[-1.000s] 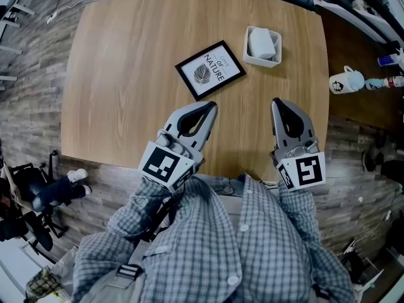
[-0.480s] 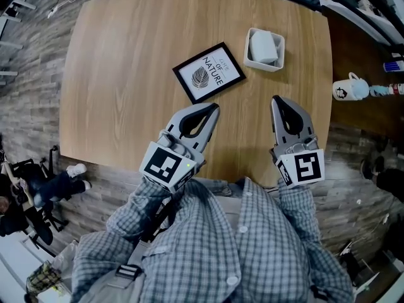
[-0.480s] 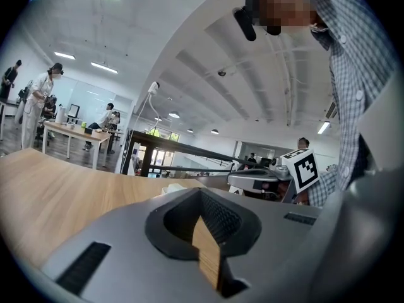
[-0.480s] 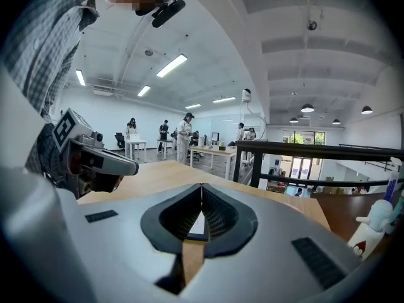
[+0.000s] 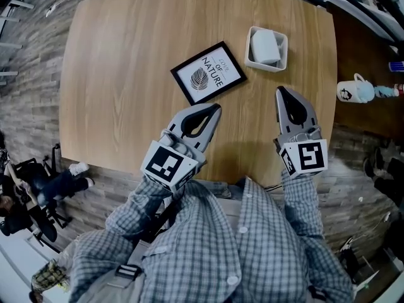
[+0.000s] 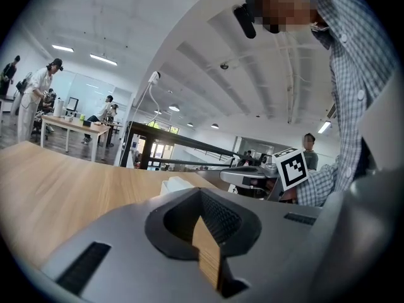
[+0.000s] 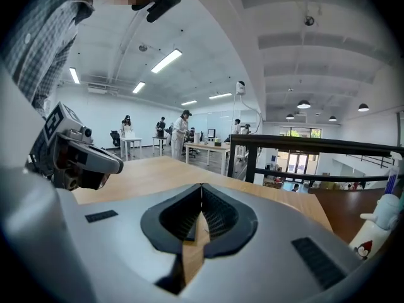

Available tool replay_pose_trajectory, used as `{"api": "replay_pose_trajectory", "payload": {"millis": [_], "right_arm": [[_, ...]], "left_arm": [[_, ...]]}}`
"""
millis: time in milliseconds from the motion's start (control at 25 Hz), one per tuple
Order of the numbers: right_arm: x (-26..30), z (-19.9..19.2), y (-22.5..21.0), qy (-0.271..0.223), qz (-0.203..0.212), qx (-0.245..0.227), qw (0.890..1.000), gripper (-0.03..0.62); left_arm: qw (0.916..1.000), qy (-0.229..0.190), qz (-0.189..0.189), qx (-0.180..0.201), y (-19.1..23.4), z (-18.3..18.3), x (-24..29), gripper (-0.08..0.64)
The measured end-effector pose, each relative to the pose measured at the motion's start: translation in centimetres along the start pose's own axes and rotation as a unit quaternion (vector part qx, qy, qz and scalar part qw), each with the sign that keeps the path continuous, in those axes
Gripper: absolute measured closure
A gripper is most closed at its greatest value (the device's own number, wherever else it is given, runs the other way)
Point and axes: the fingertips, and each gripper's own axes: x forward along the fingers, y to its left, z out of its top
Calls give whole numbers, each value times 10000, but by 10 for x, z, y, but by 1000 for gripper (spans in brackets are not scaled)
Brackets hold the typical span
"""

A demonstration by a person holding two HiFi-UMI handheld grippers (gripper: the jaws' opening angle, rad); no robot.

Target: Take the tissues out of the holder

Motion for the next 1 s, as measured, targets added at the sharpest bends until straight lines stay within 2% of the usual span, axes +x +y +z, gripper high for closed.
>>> {"api": "replay_pose_trajectory", "payload": {"millis": [160,440,1000], "right_arm": [[12,-5,-12,96,-76,191,9997,580],[36,-15,-33,374,-219,-45,9990,580],[75,-34,-62,854,-598,132,9945,578]], "left_arm": [[10000,32,-13,-41,3,-2,5,560],[9999,89,34,-128,9,-6,10,560],[9995,179,114,-236,16,-12,13,561]]}}
